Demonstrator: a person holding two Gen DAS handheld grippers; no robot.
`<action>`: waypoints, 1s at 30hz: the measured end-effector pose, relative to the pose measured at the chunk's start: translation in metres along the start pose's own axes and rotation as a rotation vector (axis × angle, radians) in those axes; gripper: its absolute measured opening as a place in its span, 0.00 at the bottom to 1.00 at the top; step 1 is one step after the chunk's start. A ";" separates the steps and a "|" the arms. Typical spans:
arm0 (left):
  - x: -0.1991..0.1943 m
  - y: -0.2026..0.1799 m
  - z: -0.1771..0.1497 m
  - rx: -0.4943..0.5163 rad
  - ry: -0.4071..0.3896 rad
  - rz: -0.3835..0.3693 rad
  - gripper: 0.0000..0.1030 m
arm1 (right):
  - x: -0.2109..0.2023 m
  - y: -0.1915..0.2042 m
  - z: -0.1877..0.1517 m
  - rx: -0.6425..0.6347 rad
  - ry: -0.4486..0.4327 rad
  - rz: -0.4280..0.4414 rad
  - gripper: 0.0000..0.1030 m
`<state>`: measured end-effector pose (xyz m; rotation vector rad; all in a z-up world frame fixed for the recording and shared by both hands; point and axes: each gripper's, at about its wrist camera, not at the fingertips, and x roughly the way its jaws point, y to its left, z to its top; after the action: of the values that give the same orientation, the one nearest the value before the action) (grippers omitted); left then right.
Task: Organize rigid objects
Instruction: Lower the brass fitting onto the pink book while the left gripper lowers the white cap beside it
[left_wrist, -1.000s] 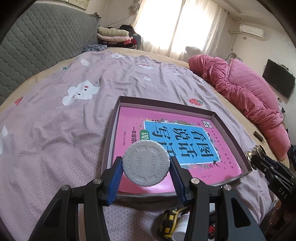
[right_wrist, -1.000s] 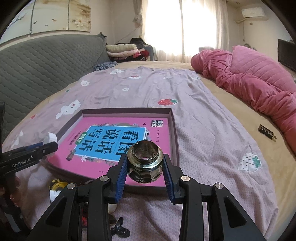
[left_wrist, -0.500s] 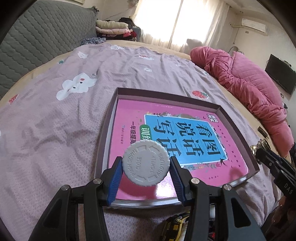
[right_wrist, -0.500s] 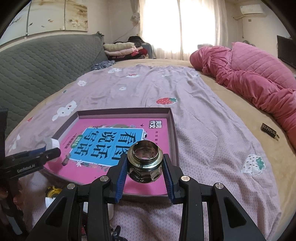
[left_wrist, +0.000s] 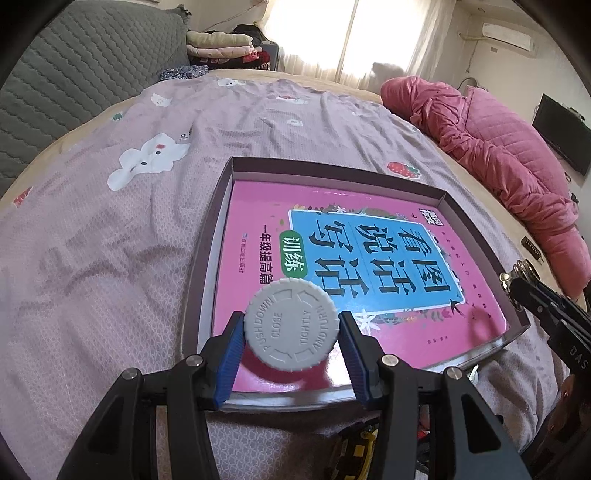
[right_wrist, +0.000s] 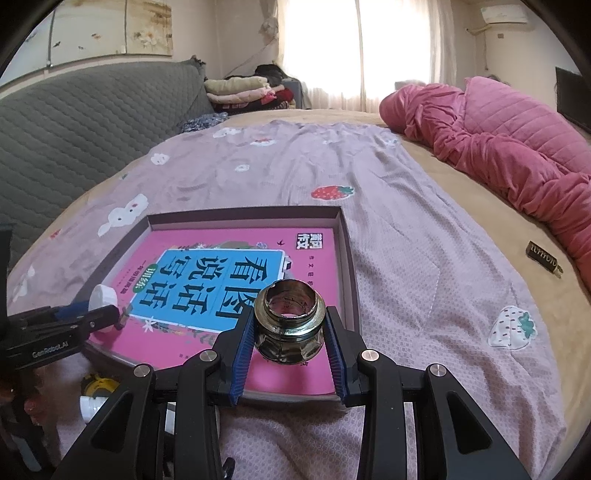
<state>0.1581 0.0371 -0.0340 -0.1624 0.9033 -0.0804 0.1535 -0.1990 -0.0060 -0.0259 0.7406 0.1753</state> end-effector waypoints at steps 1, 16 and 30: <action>0.000 0.000 0.000 0.002 0.003 -0.001 0.49 | 0.003 0.000 0.000 -0.001 0.009 0.000 0.36; 0.002 -0.002 -0.001 0.012 0.009 0.003 0.49 | 0.026 0.002 -0.009 -0.007 0.089 0.011 0.36; 0.001 -0.006 -0.004 0.031 0.012 0.015 0.49 | 0.029 0.003 -0.012 -0.024 0.116 0.007 0.36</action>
<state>0.1551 0.0307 -0.0359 -0.1259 0.9147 -0.0814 0.1660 -0.1929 -0.0350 -0.0572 0.8547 0.1902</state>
